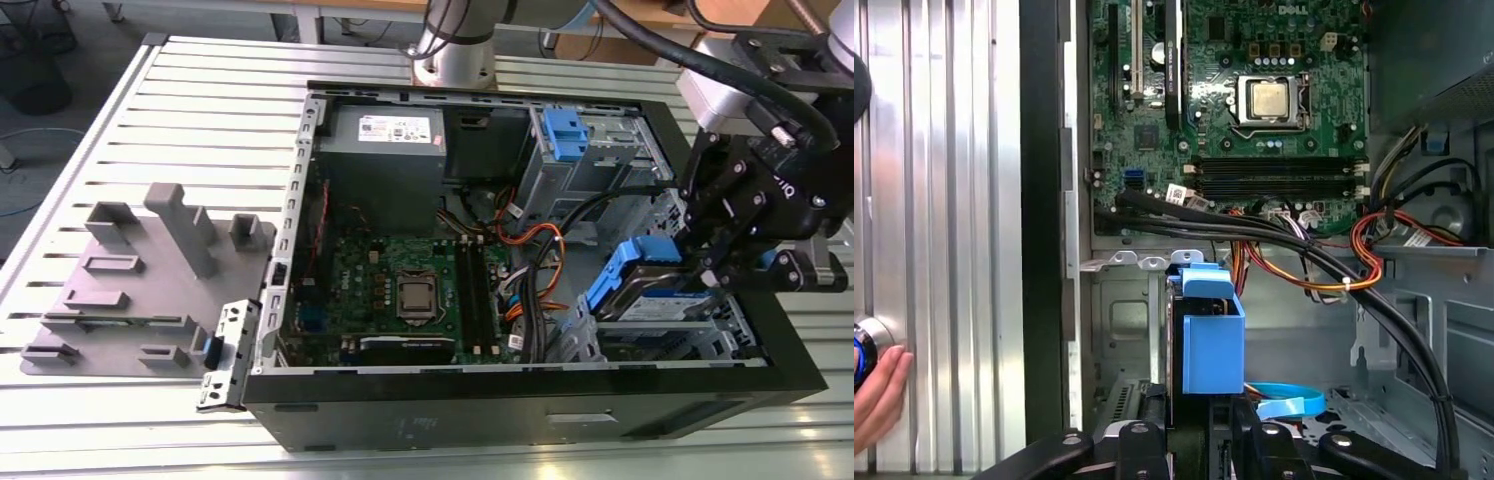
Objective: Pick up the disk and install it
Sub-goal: 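Insert the disk into the insertion slot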
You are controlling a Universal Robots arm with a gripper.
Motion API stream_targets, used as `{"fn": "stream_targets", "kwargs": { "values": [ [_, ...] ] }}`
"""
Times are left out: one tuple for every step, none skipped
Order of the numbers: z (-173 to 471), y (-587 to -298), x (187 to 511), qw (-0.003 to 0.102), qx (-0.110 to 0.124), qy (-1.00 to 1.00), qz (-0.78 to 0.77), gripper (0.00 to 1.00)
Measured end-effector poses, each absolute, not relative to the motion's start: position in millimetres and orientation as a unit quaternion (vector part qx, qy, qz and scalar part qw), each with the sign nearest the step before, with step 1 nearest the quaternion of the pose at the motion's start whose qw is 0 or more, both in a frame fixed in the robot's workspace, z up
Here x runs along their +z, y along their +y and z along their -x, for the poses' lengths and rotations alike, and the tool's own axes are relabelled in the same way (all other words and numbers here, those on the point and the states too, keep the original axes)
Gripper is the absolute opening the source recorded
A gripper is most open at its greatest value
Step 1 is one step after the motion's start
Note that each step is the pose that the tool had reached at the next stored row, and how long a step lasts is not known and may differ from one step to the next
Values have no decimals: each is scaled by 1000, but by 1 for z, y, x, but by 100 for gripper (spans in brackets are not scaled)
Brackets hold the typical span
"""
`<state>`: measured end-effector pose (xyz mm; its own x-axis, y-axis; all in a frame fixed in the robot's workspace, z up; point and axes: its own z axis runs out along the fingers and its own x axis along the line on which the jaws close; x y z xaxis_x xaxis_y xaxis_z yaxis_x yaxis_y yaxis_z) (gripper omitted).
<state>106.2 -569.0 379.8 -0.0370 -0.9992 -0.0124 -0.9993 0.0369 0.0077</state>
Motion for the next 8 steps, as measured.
{"fn": "stream_targets", "kwargs": {
  "values": [
    [-106,-569,378,2,7,720,694,35],
    [-106,-569,376,2,7,720,694,35],
    [-106,-569,375,2,7,720,694,35],
    [-106,-569,373,2,7,720,694,35],
    [-106,-569,371,2,7,720,694,35],
    [-106,-569,369,2,7,720,694,35],
    [-106,-569,367,2,7,720,694,35],
    [-106,-569,366,2,7,720,694,35]
  ]
}}
